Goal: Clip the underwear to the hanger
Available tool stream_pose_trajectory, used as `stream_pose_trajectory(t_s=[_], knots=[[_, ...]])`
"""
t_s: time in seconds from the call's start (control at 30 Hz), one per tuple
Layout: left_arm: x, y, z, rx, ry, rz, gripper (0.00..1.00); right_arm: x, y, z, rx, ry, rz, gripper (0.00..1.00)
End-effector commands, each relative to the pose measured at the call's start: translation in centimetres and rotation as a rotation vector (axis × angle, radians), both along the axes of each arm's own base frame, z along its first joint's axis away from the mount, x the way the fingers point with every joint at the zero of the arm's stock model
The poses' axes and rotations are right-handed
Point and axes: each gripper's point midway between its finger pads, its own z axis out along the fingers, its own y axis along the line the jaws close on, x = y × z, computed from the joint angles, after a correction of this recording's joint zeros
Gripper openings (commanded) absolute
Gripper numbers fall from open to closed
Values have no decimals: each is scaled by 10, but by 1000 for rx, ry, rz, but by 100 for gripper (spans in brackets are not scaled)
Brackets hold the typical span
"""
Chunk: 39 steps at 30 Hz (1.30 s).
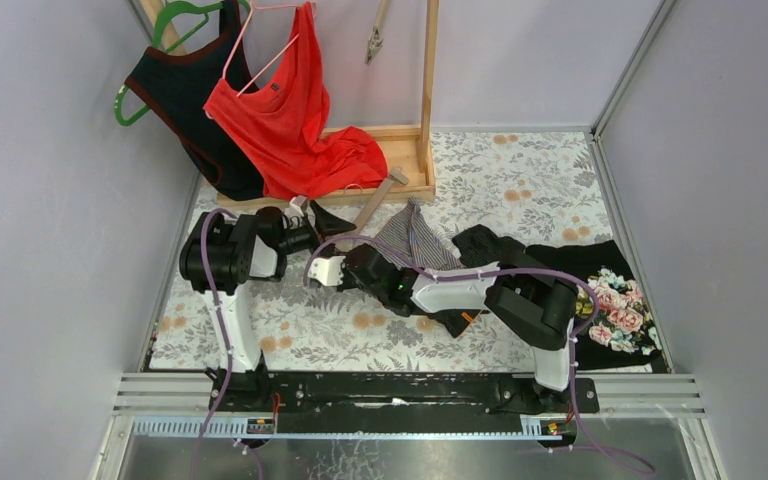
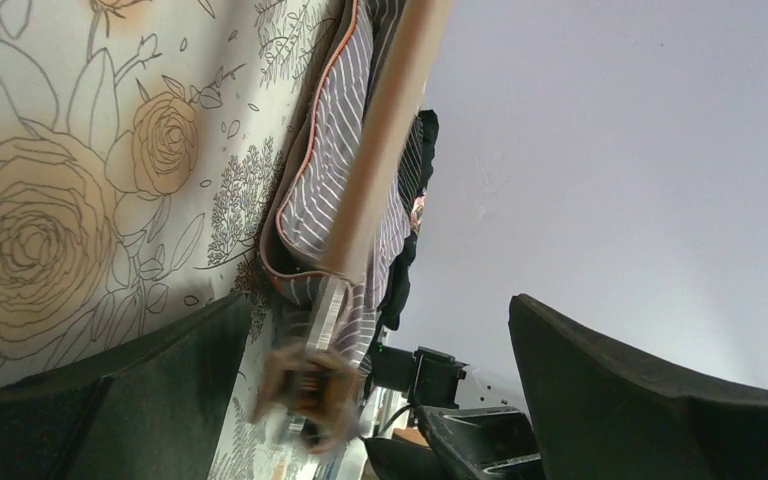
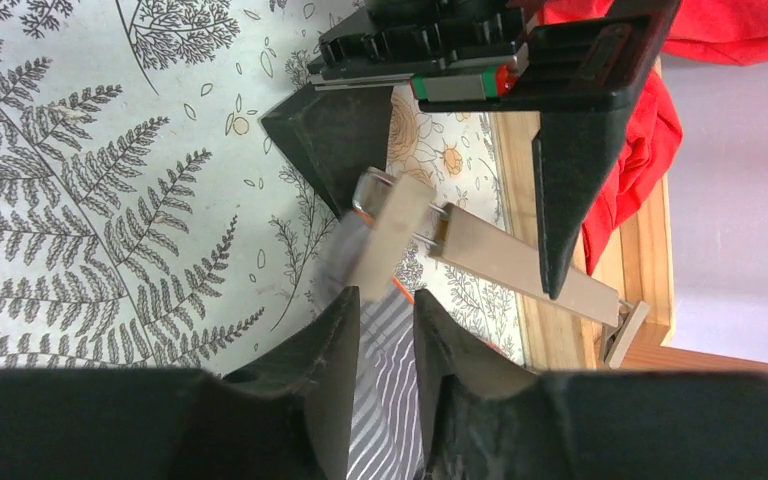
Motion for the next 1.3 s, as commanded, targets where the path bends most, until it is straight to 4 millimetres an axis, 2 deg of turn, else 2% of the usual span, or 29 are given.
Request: stream_pose_trajectory(t_s=[0.0,0.07,0.13,0.2,0.27,0.37,0.57,0.67,0.83,0.93,1.1,1.27], knots=[[1,6,0,28,27,39,100,-11,4,33,116,23,12,37],[5,8,3,50,20,55,100,-16,0,33,131,46,14,46],[8,12,3,86,22,71,100,-23,-3,36,150,71,20,48],[12,17,2,141,21,93,100,-27,-8,49,198,82,16,50],[15,23,2,199,22,117,100,-26,-14,65,255,76,-25,58],[18,33,1,284,29,153,100,-11,-23,82,286,62,-145,62],[21,43,6,346,32,193,100,25,-38,97,378,156,-355,69],[23,45,11,346,27,206,100,41,-52,96,465,262,-420,69],[28,48,21,360,11,231,100,73,-86,91,619,430,-569,73],[31,49,29,365,-7,241,100,88,-98,85,710,556,-607,73],[36,48,39,368,-32,254,100,97,-87,79,858,725,-571,76],[43,40,36,369,-38,244,100,105,-70,75,1013,890,-497,78]])
